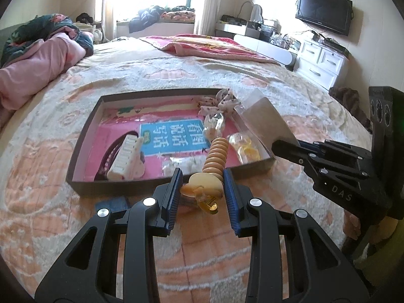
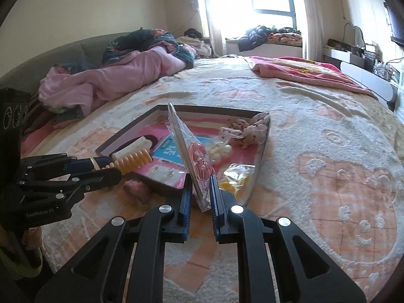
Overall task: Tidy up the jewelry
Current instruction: 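Drop the yellow spiral into the box with left tool while right tool drops the bag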
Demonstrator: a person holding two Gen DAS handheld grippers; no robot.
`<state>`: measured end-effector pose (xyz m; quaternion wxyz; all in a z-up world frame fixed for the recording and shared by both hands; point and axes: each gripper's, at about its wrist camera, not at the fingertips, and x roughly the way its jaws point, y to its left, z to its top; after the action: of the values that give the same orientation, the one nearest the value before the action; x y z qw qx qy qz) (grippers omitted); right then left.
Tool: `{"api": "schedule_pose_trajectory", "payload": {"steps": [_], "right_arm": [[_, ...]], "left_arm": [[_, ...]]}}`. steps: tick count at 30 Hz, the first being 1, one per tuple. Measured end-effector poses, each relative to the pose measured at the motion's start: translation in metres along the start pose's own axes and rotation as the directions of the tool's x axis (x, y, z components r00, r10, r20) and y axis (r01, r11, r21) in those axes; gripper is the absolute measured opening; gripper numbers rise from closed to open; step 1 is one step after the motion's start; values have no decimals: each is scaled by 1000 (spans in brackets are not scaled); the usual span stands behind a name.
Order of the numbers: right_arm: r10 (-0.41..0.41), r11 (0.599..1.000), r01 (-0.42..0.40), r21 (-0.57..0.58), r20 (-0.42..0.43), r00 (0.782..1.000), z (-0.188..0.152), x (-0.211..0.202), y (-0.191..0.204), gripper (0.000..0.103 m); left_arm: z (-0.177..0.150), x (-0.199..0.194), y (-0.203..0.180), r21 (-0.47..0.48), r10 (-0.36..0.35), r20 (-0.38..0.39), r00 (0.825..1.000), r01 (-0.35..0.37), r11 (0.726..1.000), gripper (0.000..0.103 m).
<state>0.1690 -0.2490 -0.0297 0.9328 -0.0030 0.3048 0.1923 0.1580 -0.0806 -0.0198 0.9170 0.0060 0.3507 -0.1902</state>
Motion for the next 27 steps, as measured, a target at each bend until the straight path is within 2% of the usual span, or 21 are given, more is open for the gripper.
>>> {"api": "schedule_pose_trajectory", "payload": {"steps": [12,27], "right_arm": [[-65,998,65,17,-2,998,15,22,-16,13],[-131,991,131,9,-36,991,31,60,-34,13]], "left_arm": [[21,29,6,-12,24,-4,1000,-24,1000,25],[28,56,21,-41,53,-23,998,-53,998,25]]}}
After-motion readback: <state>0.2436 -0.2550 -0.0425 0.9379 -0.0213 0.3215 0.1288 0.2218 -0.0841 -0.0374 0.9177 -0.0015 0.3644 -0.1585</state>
